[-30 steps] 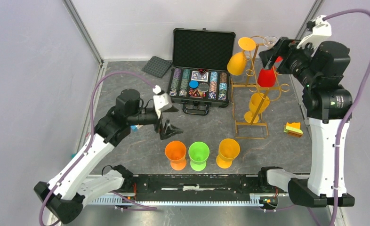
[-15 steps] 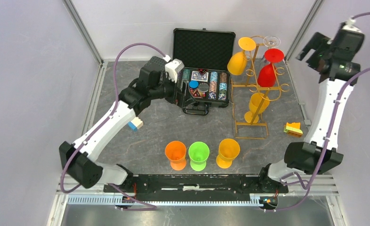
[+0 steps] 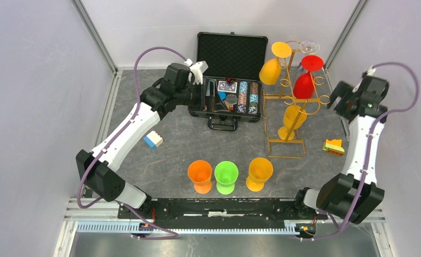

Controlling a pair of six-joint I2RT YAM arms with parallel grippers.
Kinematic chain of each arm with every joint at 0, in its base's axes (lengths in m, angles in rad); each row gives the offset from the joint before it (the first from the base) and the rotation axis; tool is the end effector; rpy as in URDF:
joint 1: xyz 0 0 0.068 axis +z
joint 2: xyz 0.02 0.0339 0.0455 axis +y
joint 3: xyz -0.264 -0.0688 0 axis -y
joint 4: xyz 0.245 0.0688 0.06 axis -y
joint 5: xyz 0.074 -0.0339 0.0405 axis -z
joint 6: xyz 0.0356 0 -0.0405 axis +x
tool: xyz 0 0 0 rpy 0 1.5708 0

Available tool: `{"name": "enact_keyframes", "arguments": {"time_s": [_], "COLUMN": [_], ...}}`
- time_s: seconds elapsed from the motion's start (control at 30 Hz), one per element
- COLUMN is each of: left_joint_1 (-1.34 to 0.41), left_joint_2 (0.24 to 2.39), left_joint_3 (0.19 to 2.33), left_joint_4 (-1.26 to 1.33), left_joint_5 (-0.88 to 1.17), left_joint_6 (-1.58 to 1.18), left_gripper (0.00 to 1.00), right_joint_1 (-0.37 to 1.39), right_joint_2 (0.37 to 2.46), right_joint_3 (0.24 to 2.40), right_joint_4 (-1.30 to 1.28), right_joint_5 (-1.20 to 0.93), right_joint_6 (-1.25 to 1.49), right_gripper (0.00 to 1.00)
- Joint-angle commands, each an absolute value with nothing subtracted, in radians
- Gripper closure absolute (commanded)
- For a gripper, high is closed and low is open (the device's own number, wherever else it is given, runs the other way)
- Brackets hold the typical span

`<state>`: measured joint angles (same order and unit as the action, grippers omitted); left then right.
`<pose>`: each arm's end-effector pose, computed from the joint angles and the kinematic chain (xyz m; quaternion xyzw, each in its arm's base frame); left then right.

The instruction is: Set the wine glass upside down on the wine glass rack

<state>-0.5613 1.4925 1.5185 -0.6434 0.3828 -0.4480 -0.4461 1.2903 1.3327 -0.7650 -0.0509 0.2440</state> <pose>0.2723 -0.1869 0.3811 0.1365 0.8659 -0.3658 0.3126 0.2456 -0.1154 0.3651 0.2983 0.8610 -0.0184 0.4116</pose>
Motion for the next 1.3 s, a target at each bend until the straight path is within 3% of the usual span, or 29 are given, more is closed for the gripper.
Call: {"name": "enact_keyframes", "arguments": {"time_s": [0.0,0.17,0.47,0.83,0.97,1.27], "left_joint_1": [-0.558,-0.555,-0.555,-0.555,-0.554,-0.554], "left_joint_2": [1.433,1.4,1.419,1.452,1.426,1.41], "left_joint_3": [1.489,1.471,1.467,1.482,1.463,1.447], "left_joint_4": [-0.658,-0.678,-0.639,-0.655,-0.661,-0.7], "left_joint_5": [0.344,0.343,0.316,0.357,0.341,0.327], "left_joint_6": [-0.554,-0.553,-0.541,-0.517,-0.5,-0.451], "left_gripper": [0.0,0.0,0.0,0.0,0.0,0.0], "right_joint_1": [-0.444,-0.437,-0.437,-0.439,-0.439,-0.437], "right_joint_2": [1.194,1.183,1.244,1.107,1.139,1.232], "right_joint_3": [1.19,1.137,1.258,1.014,0.945,0.951], "right_joint_4": [-0.726,-0.711,-0.761,-0.695,-0.606,-0.472], "right_joint_5": [-0.029,-0.157,-0.297,-0.456,-0.543,-0.574], "right_joint_6": [0.219,0.3,0.326,0.383,0.418,0.489], "right_gripper": [0.02,0.02,0.08,0.18,0.26,0.26]}}
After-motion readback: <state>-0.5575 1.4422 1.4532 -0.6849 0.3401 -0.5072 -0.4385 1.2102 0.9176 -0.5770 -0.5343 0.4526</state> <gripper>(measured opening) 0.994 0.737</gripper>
